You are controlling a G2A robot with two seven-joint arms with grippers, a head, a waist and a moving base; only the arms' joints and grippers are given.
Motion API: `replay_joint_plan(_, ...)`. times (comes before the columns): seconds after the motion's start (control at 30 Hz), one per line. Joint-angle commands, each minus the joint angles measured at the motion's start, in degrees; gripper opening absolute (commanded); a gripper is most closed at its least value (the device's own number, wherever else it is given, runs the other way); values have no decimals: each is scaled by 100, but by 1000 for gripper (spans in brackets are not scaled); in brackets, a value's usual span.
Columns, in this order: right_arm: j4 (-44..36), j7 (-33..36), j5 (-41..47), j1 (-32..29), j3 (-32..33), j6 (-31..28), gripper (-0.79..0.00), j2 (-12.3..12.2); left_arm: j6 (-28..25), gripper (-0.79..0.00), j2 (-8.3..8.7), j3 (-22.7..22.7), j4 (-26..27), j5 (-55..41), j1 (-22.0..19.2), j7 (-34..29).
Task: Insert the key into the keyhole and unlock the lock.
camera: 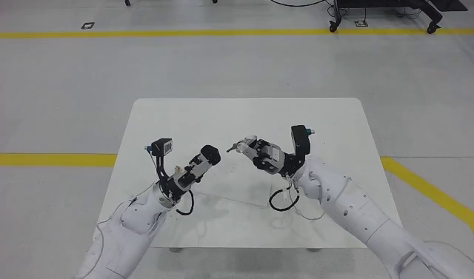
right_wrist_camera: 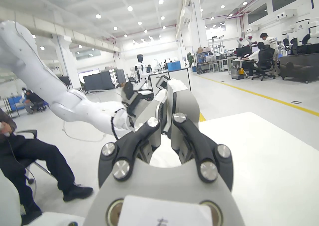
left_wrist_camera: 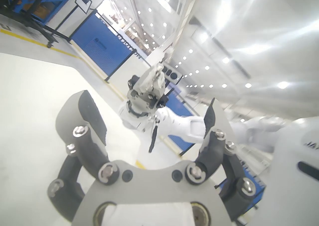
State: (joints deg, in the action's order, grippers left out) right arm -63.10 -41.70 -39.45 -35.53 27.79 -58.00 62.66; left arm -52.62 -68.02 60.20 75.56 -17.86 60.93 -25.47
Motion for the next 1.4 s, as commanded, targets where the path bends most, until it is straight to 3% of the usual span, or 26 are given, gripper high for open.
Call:
replay_joint_plan(0.0, -57, 518, 1114, 65, -194, 0, -785, -38, 30, 0, -22, -83, -267, -869, -190, -411)
replay_joint_plan(0.2, -11, 2403, 3496, 305, -475, 0, -785, -90, -185, 0, -148, -339, -786, -1016, -569, -668)
replay_joint_plan(0.43, 369, 4019, 4878, 453, -446, 0, -785, 4, -511, 0, -268, -456, -1060, -635, -728, -448)
replay_joint_plan(0.53, 453, 4475, 5189, 475, -421, 0, -785, 78, -538, -99, -296, -438, -1104, -450, -740, -331)
replay_joint_plan(0.6, 507, 4686, 5345, 479, -383, 0, -785, 128, -538, -175, -314, -441, -1107, -313, -728, -277)
replay_joint_plan(0.77, 718, 5131, 5597, 502, -338, 32, -785, 280, -538, -169, -370, -493, -1135, -9, -733, -130)
replay_joint_plan(0.97, 952, 5533, 5799, 543, -276, 70, -785, 458, -538, -363, -411, -462, -1173, 95, -736, 20)
replay_joint_plan(1.17, 1074, 5750, 5808, 516, -101, 0, -785, 552, -517, -354, -438, -426, -1245, 72, -736, 67)
replay_joint_plan(1.37, 1145, 5934, 5773, 472, 54, 0, -785, 631, -492, -403, -468, -421, -1290, 137, -748, 74)
